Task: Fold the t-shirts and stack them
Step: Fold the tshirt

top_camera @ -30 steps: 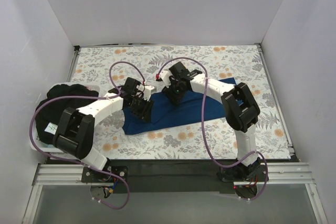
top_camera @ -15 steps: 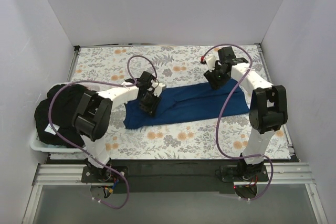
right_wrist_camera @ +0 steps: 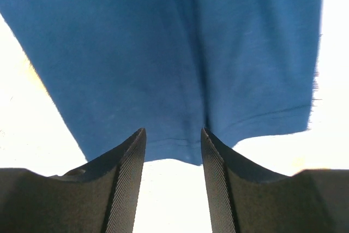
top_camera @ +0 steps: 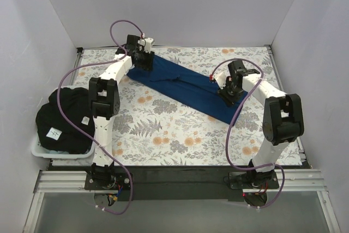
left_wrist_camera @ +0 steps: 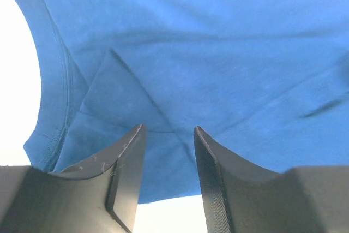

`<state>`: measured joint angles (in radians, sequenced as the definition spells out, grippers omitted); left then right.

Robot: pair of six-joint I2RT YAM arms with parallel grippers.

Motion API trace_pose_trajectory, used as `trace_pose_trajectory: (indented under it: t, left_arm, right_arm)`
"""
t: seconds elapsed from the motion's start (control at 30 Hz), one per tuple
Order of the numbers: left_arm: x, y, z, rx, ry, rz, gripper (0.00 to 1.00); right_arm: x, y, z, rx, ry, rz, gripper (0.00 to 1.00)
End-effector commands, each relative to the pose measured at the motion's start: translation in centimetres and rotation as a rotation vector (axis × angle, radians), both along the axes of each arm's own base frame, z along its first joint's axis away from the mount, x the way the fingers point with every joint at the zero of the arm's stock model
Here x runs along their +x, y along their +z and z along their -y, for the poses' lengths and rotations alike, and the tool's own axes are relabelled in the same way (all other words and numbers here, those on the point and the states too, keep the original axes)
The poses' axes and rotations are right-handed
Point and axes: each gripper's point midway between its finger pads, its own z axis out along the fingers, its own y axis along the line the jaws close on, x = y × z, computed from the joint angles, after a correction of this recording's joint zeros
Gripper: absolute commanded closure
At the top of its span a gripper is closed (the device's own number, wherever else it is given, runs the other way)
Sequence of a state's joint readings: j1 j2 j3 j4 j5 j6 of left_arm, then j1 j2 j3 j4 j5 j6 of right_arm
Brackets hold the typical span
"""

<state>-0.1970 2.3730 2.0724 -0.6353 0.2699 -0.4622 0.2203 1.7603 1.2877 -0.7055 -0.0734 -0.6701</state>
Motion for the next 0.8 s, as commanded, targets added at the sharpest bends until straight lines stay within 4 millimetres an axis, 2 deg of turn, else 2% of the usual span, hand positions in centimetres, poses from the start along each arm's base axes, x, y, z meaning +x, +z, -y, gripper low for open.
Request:
trace_pose_trajectory:
  t: [0.0,0.03,0.07,0.13,0.27,0.3,0.33,0.37,0.4,0.43,0.5,0.53,0.6,0.63,0.7,0.73,0.77]
  left_arm:
    - [-1.7,9.1,3.4,-0.148,-0.045,0.123,0.60]
    - [-2.3,9.3,3.5,-0.160,-0.042,0.116,0.59]
    - [-3.0,10.7,3.5,-0.181,-0.031,0.127,0.59]
    - [-4.8,9.5,3.3,-0.189,-0.031,0.080,0.59]
    - [-7.7,9.9,3.2,-0.218,-0.030,0.047,0.59]
    - [-8.4,10.4,3.2,-0.229,-0.022,0.043,0.59]
    - [-9.4,9.4,3.2,-0.237,-0.023,0.006,0.59]
    - [-10.1,9.0,3.1,-0.238,-0.018,-0.012,0.59]
    - [-10.6,9.2,3.1,-0.243,-0.009,-0.018,0.59]
    - [-11.5,8.3,3.0,-0.239,-0.010,-0.047,0.59]
    - [-12.3,7.7,2.9,-0.234,-0.006,-0.069,0.59]
    - [-12.9,7.5,3.0,-0.229,-0.007,-0.078,0.59]
    - [-13.7,6.3,3.2,-0.216,-0.011,-0.107,0.59]
    - [-14.0,6.0,3.6,-0.213,-0.014,-0.115,0.59]
    - [-14.1,5.2,4.1,-0.197,-0.011,-0.131,0.60]
    - [-14.2,4.8,4.8,-0.183,-0.021,-0.137,0.60]
    - [-14.2,3.7,5.0,-0.163,-0.019,-0.159,0.60]
  right_arm:
    - [-2.4,-1.1,-0.8,-0.013,0.046,-0.057,0.50]
    - [-3.2,-1.8,-1.1,-0.022,0.055,-0.079,0.51]
    - [-4.6,-2.8,-1.6,-0.033,0.081,-0.111,0.52]
    - [-5.9,-3.6,-1.9,-0.038,0.093,-0.145,0.54]
    - [-9.3,-4.7,-3.6,-0.045,0.148,-0.207,0.59]
    - [-10.8,-4.8,-4.1,-0.033,0.165,-0.236,0.60]
    - [-12.1,-5.0,-4.5,-0.029,0.183,-0.261,0.62]
    - [-14.1,-4.8,-6.0,-0.014,0.235,-0.291,0.62]
    - [-16.2,-5.3,-6.2,-0.020,0.263,-0.330,0.63]
    - [-18.2,-5.2,-7.8,-0.020,0.336,-0.348,0.64]
    - [-21.3,-4.6,-10.1,0.045,0.401,-0.403,0.64]
    - [-23.5,-4.3,-11.9,0.062,0.485,-0.425,0.64]
    - [-25.9,-3.5,-14.8,0.126,0.564,-0.475,0.65]
    - [-27.1,-2.5,-17.2,0.152,0.646,-0.469,0.67]
    - [-28.1,-2.0,-19.3,0.198,0.684,-0.521,0.67]
    - [-27.5,-0.8,-21.0,0.242,0.705,-0.501,0.67]
    - [-27.3,-0.3,-21.3,0.247,0.706,-0.507,0.67]
